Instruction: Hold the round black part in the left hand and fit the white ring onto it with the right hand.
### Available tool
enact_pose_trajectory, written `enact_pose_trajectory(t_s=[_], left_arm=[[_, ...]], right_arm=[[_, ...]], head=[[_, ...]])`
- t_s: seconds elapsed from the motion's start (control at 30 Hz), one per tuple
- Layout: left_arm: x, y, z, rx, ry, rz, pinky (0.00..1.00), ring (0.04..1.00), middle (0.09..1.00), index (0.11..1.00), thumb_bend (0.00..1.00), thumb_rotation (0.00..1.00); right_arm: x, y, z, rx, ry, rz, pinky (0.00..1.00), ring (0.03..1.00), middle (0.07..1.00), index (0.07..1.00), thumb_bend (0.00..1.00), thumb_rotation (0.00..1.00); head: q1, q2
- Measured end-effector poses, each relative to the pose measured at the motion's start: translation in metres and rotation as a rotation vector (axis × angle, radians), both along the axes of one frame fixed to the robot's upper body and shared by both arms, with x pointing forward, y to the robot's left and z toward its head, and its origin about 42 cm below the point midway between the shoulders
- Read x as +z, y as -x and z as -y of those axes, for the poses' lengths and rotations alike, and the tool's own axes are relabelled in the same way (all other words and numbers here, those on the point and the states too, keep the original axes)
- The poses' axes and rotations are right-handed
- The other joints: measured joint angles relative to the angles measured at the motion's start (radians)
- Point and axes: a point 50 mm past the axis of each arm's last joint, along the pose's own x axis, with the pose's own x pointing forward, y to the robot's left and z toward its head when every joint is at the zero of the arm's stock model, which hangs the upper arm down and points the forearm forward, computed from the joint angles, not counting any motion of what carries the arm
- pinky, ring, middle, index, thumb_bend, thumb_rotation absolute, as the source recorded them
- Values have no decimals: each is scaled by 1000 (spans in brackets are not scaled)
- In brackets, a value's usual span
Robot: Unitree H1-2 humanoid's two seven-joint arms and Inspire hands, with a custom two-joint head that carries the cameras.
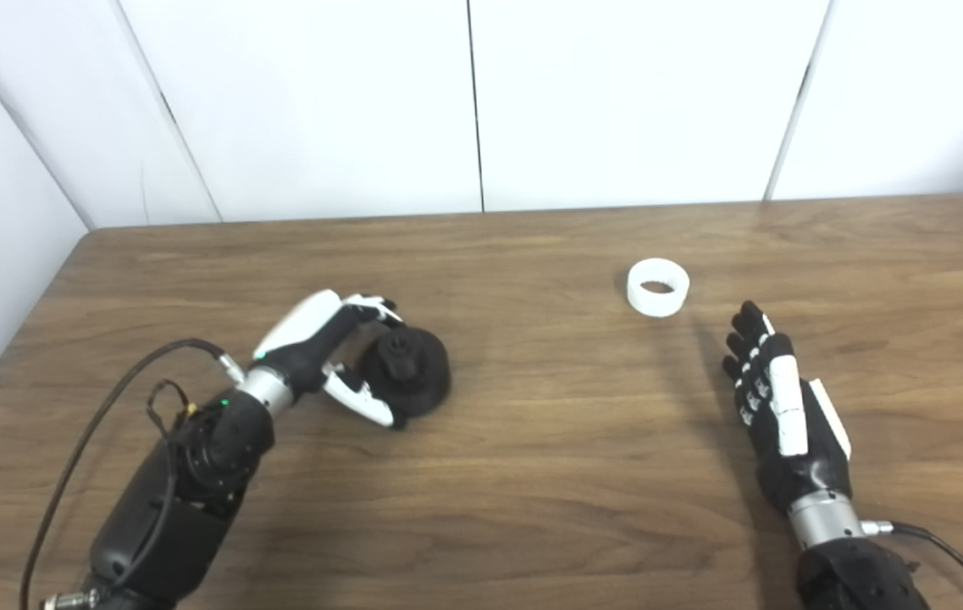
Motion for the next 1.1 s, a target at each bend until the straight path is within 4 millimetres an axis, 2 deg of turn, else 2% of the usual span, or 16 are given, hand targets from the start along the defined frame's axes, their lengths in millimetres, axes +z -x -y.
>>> enact_pose_trajectory(t_s=[0.27, 0.57, 0.67, 1.1], left_arm=[[-5, 22, 15, -70, 6, 4, 910, 994, 922, 596, 900, 223], [-11, 52, 52, -156, 46, 17, 927, 999, 927, 624, 899, 175], [-14, 57, 59, -187, 60, 26, 925, 993, 920, 620, 904, 178], [-20, 67, 71, -216, 104, 35, 916, 1000, 933, 600, 899, 172]], right_arm=[[0, 0, 0, 1, 0, -3, 1000, 1000, 993, 1000, 579, 1000], [3, 0, 0, 1, 2, 1, 1000, 1000, 990, 1000, 578, 1000], [4, 0, 0, 0, 3, 2, 1000, 1000, 991, 1000, 578, 1000], [7, 0, 4, 0, 27, -3, 1000, 1000, 976, 1000, 597, 1000]], head=[[-5, 3], [-18, 8], [-20, 8], [-23, 12]])
